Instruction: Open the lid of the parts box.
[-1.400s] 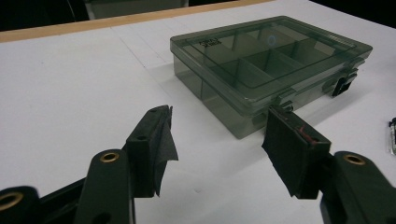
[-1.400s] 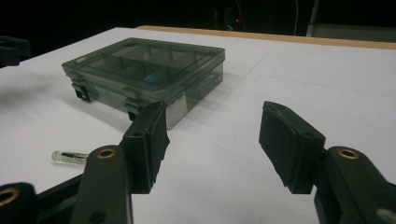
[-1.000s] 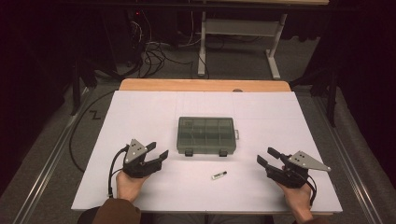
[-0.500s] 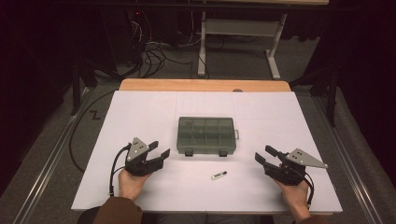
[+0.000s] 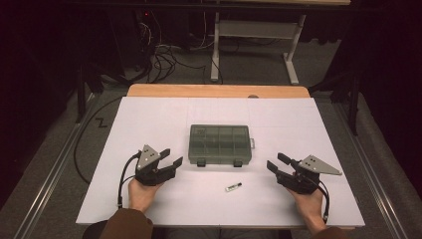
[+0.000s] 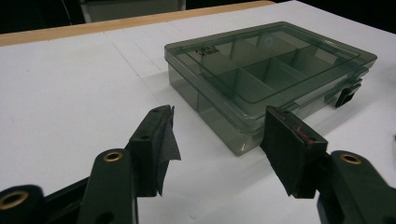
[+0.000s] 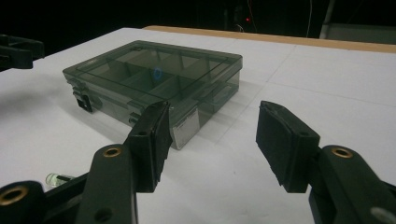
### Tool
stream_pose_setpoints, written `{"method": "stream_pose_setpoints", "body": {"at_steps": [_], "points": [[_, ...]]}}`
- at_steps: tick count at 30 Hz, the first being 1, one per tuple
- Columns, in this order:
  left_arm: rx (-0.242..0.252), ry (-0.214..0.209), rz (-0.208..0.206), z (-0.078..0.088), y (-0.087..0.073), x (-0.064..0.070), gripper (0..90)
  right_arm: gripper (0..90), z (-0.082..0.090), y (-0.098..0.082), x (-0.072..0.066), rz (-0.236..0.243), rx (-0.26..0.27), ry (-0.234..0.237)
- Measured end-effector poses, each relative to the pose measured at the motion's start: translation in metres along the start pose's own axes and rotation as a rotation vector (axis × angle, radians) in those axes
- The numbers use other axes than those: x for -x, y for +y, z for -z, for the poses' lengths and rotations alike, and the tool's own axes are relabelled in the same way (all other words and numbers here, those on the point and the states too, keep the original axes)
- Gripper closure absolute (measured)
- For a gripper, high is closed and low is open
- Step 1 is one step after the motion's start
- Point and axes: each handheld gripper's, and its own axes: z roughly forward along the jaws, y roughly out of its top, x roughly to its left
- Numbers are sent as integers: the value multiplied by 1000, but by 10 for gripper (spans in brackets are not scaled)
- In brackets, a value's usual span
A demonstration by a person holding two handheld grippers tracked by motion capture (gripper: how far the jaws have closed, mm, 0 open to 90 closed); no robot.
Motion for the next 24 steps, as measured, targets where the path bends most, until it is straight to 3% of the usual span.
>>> {"method": "stream_pose_setpoints", "body": {"at_steps": [24], "points": [[10,-20,-6,-18,12,4,431,466,-29,10,-7,-6,-13,18]]}}
